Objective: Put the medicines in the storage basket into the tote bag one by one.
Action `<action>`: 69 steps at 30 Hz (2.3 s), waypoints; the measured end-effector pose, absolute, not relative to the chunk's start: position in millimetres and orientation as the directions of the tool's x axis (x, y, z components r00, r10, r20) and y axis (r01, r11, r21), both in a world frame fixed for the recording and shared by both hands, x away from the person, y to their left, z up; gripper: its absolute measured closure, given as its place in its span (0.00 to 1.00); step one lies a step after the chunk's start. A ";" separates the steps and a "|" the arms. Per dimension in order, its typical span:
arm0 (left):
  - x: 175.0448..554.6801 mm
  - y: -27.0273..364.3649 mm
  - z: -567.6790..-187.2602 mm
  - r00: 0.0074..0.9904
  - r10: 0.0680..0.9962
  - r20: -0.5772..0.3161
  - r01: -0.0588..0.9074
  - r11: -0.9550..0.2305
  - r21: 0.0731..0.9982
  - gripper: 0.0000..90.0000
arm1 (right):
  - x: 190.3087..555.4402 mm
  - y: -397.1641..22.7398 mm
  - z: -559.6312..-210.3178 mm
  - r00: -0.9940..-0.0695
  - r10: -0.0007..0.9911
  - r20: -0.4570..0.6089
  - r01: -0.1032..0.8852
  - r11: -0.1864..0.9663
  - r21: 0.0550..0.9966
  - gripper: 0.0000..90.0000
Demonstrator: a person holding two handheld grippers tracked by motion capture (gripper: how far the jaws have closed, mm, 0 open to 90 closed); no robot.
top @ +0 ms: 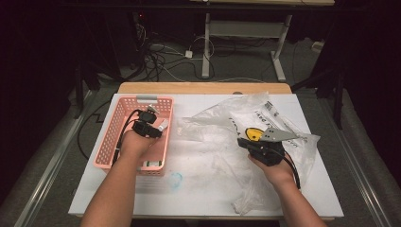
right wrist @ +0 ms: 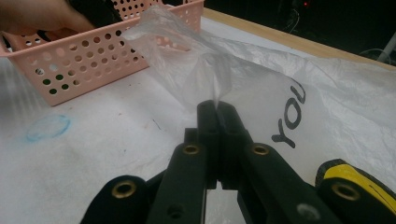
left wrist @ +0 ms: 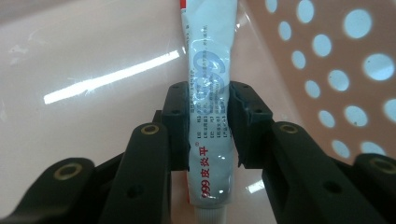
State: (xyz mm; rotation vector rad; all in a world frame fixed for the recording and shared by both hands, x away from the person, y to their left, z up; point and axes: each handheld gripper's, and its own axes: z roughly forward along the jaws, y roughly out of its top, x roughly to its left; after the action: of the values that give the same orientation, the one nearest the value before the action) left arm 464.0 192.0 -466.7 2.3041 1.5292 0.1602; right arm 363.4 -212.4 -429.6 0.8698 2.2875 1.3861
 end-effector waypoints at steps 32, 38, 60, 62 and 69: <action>446.6 199.7 -443.7 0.380 0.911 -0.162 0.842 -0.268 0.469 0.77 | 363.3 -214.4 -428.2 -0.760 0.649 0.026 0.321 0.341 0.884 1.00; 438.7 200.5 -434.1 0.389 0.911 -0.137 0.825 -0.279 0.491 0.77 | 363.1 -214.8 -428.0 -0.761 0.648 0.023 0.318 0.341 0.884 1.00; 383.2 224.9 -410.9 0.441 0.876 -0.194 0.727 -0.222 0.649 0.76 | 361.9 -212.3 -429.4 -0.767 0.641 0.019 0.314 0.350 0.882 1.00; 376.4 222.8 -409.6 0.458 0.870 -0.181 0.710 -0.235 0.664 0.77 | 361.4 -211.8 -429.7 -0.771 0.637 0.012 0.308 0.355 0.883 1.00; 357.5 215.7 -408.6 0.498 0.852 -0.160 0.667 -0.258 0.699 0.76 | 360.5 -210.7 -429.6 -0.772 0.635 0.010 0.306 0.358 0.882 1.00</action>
State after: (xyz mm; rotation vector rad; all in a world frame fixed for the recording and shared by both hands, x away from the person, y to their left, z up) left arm 357.5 215.7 -408.6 2.0111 1.2454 0.3233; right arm 360.5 -210.7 -429.6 0.8292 2.2919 1.3794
